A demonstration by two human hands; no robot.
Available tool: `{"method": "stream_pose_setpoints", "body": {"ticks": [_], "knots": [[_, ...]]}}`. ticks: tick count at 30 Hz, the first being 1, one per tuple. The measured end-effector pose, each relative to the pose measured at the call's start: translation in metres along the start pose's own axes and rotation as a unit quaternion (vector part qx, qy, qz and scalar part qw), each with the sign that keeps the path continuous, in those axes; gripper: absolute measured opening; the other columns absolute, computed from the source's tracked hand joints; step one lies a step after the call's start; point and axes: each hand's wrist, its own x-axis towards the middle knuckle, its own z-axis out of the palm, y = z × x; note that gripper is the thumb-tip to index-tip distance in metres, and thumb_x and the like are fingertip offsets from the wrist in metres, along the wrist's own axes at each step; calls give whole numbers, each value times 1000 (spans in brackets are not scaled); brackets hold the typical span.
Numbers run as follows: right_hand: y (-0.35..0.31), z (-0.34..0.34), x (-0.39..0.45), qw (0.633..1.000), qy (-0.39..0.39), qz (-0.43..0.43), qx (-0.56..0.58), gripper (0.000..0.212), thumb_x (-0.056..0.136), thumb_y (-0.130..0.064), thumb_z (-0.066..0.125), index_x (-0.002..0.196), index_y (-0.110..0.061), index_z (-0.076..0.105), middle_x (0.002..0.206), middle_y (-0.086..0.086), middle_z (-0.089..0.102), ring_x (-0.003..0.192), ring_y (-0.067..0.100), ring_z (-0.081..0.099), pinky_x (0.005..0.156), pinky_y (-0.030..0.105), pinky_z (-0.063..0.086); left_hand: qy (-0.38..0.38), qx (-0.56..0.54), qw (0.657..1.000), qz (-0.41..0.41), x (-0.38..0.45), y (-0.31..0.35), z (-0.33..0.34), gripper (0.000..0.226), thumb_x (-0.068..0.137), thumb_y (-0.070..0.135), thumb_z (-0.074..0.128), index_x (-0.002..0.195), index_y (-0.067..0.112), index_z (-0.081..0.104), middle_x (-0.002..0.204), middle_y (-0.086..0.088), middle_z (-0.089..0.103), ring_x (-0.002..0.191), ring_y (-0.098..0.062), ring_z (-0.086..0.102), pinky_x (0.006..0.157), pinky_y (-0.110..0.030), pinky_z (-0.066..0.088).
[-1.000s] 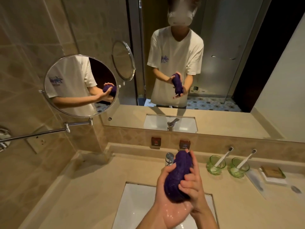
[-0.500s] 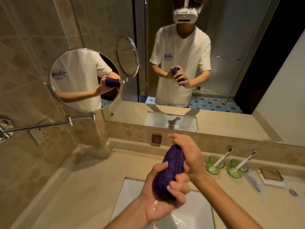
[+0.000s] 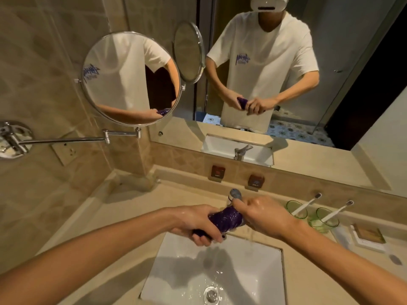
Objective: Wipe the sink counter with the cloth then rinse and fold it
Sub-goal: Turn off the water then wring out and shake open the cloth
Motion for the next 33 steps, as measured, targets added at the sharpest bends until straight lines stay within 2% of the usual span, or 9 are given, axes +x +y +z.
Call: {"method": "stream_pose_setpoints", "body": {"ticks": [4,7,9,16,19,24,25,27,33], "knots": [[-12,13,11,969,-164,145,115,14,90,-21,64,103,-20,57,85,-1,54,75,22,57,62,33,49,130,284,950,-17,15,6,-5,43,85,4,70,122,15,49,76,4,61,56,-11,53,48,-23,45],[-21,25,17,928,-223,196,223,11,80,-12,66,82,-15,55,77,2,55,73,22,55,60,29,47,158,474,866,-20,21,10,-7,54,84,11,72,129,15,43,90,-4,57,60,-12,51,46,-23,42],[-27,35,17,872,-245,255,337,13,77,-10,70,85,-9,60,71,2,56,63,18,54,52,26,43,161,581,798,-4,22,13,-9,52,86,13,69,130,14,40,92,-7,53,61,-16,49,46,-27,37],[-54,54,7,519,-199,335,761,25,71,2,58,76,-16,41,59,4,37,39,10,26,34,18,18,161,827,510,173,36,12,-33,43,96,22,56,121,16,22,83,-8,70,58,-28,47,53,-33,37],[-56,58,9,330,-188,297,876,27,72,4,62,74,-19,49,60,-2,29,38,4,20,32,15,9,174,820,474,271,45,13,-49,41,92,21,62,103,19,23,65,-3,64,46,-25,46,48,-28,39],[-60,66,21,76,-153,150,974,23,79,13,57,86,-8,53,58,-1,29,36,7,21,38,13,3,244,781,463,340,48,20,-59,45,72,22,75,89,19,33,48,10,40,32,-14,42,41,-18,31],[-60,67,24,61,-149,139,977,22,80,14,54,87,-7,52,59,-1,28,37,8,22,38,13,4,258,774,467,341,48,20,-58,44,70,23,73,89,20,34,48,9,41,33,-13,43,42,-18,28],[-63,72,26,104,-151,178,967,25,80,13,57,87,-10,51,60,-1,27,37,7,22,38,15,4,281,768,473,327,51,8,-58,45,66,26,73,93,21,37,48,8,50,35,-14,47,46,-17,24],[-65,81,5,497,-194,318,784,42,88,6,60,120,-11,39,63,5,45,45,12,39,37,21,25,250,792,541,133,41,-32,-22,53,94,23,52,134,25,17,96,-13,72,78,-35,68,62,-35,36]]}}
